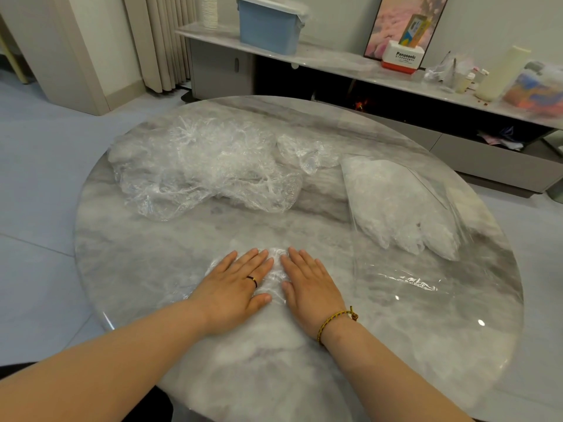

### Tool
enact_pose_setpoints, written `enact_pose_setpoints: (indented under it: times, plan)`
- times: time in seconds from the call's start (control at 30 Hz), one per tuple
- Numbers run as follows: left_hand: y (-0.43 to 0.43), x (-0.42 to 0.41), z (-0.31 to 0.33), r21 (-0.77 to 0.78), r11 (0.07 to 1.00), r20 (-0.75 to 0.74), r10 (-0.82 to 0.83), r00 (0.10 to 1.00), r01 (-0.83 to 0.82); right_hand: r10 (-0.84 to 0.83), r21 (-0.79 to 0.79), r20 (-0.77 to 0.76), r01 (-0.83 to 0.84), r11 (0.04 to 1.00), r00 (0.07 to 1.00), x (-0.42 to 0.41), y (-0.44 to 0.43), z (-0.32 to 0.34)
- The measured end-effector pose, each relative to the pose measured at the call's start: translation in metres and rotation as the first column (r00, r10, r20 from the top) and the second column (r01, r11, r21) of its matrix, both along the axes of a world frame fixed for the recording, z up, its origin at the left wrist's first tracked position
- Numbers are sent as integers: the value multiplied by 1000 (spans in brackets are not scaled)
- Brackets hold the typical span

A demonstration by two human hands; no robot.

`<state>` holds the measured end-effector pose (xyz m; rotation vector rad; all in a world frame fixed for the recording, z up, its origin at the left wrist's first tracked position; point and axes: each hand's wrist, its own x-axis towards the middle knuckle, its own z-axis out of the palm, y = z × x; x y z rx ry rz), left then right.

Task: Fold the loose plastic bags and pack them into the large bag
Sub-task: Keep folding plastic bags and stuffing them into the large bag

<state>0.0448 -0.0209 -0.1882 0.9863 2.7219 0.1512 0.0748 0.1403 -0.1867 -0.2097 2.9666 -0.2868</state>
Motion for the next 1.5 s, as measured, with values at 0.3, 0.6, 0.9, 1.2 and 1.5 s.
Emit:
enact_pose_setpoints:
  times: [0.3, 0.6, 0.9, 1.2, 1.5]
  plan:
    - [-2, -5, 9, 40, 999, 82, 23, 996, -26, -80, -119, -92, 69, 991, 993, 2, -1, -1]
    - [-20, -18, 32, 177, 970, 61, 158, 986, -166, 250, -314, -384, -380, 870, 889, 18, -29, 11]
    - [-31, -18, 32, 82, 973, 91, 210, 973, -218, 503, -135, -391, -588, 798, 771, 29, -42, -7]
    - [-39, -15, 28, 245, 957, 106, 134, 985, -157, 179, -533, -222, -273, 801, 958, 32, -37, 3]
    - [-52, -8, 25, 373, 906, 225, 121, 967, -200, -197, -842, 498, 526, 123, 844, 18, -28, 21]
